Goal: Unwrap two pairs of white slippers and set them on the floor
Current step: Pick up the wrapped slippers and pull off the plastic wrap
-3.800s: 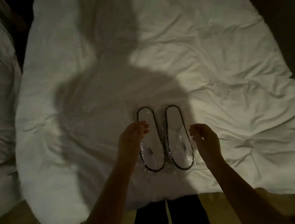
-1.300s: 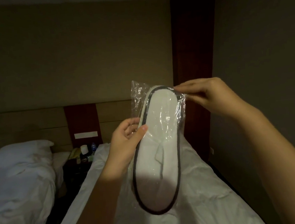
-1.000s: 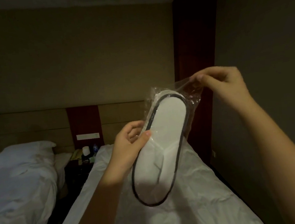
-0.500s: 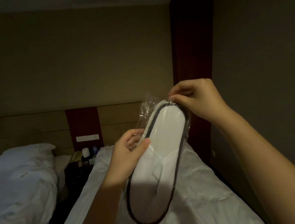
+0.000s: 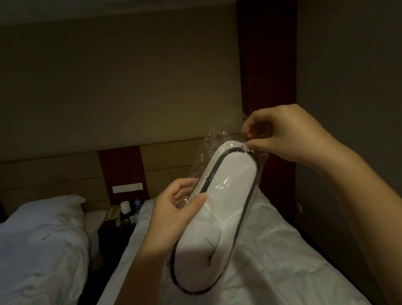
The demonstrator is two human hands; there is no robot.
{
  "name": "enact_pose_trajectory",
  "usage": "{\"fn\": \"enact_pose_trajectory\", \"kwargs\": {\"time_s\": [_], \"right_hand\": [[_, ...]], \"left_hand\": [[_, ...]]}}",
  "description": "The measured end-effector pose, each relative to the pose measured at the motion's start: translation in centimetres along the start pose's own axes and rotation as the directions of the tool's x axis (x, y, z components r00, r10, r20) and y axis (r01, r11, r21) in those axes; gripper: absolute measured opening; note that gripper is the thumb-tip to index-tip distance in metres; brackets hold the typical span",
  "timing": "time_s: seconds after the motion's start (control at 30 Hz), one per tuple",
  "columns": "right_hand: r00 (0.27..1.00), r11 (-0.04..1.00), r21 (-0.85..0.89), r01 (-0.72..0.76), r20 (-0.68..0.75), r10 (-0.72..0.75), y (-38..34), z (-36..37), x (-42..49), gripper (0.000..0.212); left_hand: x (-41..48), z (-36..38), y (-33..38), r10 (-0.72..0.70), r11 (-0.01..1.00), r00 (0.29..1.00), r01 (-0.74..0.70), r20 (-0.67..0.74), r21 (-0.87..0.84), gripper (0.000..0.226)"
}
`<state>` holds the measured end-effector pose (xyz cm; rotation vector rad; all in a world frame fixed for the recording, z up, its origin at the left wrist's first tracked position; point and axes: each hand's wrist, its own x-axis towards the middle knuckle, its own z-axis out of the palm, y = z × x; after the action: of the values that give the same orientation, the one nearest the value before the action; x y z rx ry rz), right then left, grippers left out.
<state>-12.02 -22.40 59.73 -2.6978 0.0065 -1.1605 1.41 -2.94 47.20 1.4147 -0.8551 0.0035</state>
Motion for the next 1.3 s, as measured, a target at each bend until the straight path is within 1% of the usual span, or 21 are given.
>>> {"fn": "enact_pose_trajectory", "kwargs": {"time_s": [0.07, 0.1, 0.17, 0.2, 0.27, 0.37, 0.4, 0.47, 0.5, 0.57, 0.67, 0.73, 0.77, 0.83, 0.9, 0.97, 1.07, 1.17, 1.27, 1.3], "right_hand": [[0.989, 0.996, -0.077, -0.048, 0.135, 0.058, 0.5, -0.5, 0.3, 0.035], [0.972, 0.994, -0.097, -0.055, 0.221, 0.075, 0.8, -0.5, 0.3, 0.040], [0.928, 0.994, -0.093, -0.056, 0.362, 0.086, 1.1, 0.0, 0.3, 0.043], [0.918, 0.996, -0.070, -0.056, 0.388, 0.079, 1.1, 0.4, 0.3, 0.040], [0.931, 0.998, 0.008, -0.061, 0.361, 0.054, 1.3, 1.0, 0.2, 0.033], [0.966, 0.974, 0.202, -0.100, 0.255, 0.047, 1.7, 1.3, 0.0, 0.026], [0.974, 0.959, 0.262, -0.108, 0.221, 0.049, 1.9, 1.3, 0.0, 0.024], [0.986, 0.921, 0.368, -0.125, 0.147, 0.075, 2.4, 1.1, 0.0, 0.021], [0.990, 0.898, 0.419, -0.133, 0.107, 0.097, 2.8, 1.0, 0.0, 0.020], [0.987, 0.841, 0.522, -0.146, 0.021, 0.158, 3.8, 0.9, -0.1, 0.015], [0.960, 0.733, 0.664, -0.147, -0.082, 0.266, 5.2, 1.3, -0.6, 0.008], [0.932, 0.654, 0.739, -0.165, -0.100, 0.347, 5.8, 2.4, -1.1, 0.009], [0.918, 0.613, 0.770, -0.176, -0.096, 0.385, 6.0, 3.1, -1.5, 0.009], [0.895, 0.544, 0.816, -0.195, -0.079, 0.440, 6.5, 4.7, -2.2, 0.010], [0.874, 0.482, 0.847, -0.222, -0.046, 0.484, 6.8, 6.5, -2.8, 0.012], [0.856, 0.425, 0.871, -0.248, -0.009, 0.517, 7.2, 8.1, -3.4, 0.012], [0.839, 0.377, 0.876, -0.301, 0.055, 0.542, 8.0, 10.4, -4.5, 0.014], [0.813, 0.345, 0.851, -0.397, 0.152, 0.562, 8.8, 13.3, -7.0, 0.015], [0.759, 0.259, 0.820, -0.511, 0.288, 0.584, 9.5, 16.7, -11.1, 0.012], [0.736, 0.225, 0.806, -0.548, 0.337, 0.587, 9.7, 17.8, -12.7, 0.011]], "left_hand": [[-0.3, 0.3, -0.4, -0.010, 1.000, 1.000, 0.010, 0.001, 0.000, 0.028], [-0.4, 0.6, -0.5, -0.009, 1.000, 1.000, 0.009, 0.001, -0.004, 0.029], [-0.5, 0.9, -0.4, 0.011, 1.000, 1.000, -0.011, 0.010, -0.011, 0.029], [-0.4, 1.0, -0.4, 0.023, 1.000, 1.000, -0.023, 0.016, -0.011, 0.029], [-0.3, 1.2, -0.3, 0.037, 0.999, 0.999, -0.036, 0.020, -0.016, 0.029], [-0.1, 1.0, -0.6, 0.032, 0.998, 0.998, -0.029, 0.049, -0.057, 0.035], [0.0, 0.8, -0.7, 0.019, 0.997, 0.997, -0.013, 0.081, -0.070, 0.042], [0.1, 0.2, -1.1, -0.030, 0.996, 0.992, 0.040, 0.121, -0.081, 0.064], [0.3, -0.3, -1.4, -0.042, 0.997, 0.994, 0.049, 0.105, -0.059, 0.074], [0.6, -1.5, -2.0, -0.033, 0.999, 0.999, 0.033, 0.008, 0.018, 0.080], [0.9, -3.3, -2.4, 0.001, 0.987, 0.989, 0.023, -0.146, 0.161, 0.076], [1.1, -3.8, -2.6, 0.041, 0.959, 0.973, 0.025, -0.229, 0.281, 0.075], [1.2, -3.9, -2.7, 0.060, 0.954, 0.962, 0.023, -0.267, 0.299, 0.074], [1.2, -3.8, -3.0, 0.052, 0.976, 0.950, 0.017, -0.309, 0.216, 0.072], [1.1, -3.7, -3.5, 0.021, 0.993, 0.955, 0.014, -0.294, 0.117, 0.060], [1.0, -3.9, -4.3, 0.008, 0.995, 0.957, 0.021, -0.290, 0.100, 0.045], [0.5, -4.4, -5.9, -0.022, 0.995, 0.945, 0.052, -0.327, 0.083, 0.036], [-1.0, -4.6, -8.2, -0.061, 0.987, 0.933, 0.109, -0.353, 0.117, 0.036], [-3.6, -4.7, -11.6, -0.080, 0.960, 0.949, 0.156, -0.306, 0.234, 0.025], [-4.6, -4.8, -13.0, -0.118, 0.947, 0.947, 0.199, -0.299, 0.254, 0.024]]}}
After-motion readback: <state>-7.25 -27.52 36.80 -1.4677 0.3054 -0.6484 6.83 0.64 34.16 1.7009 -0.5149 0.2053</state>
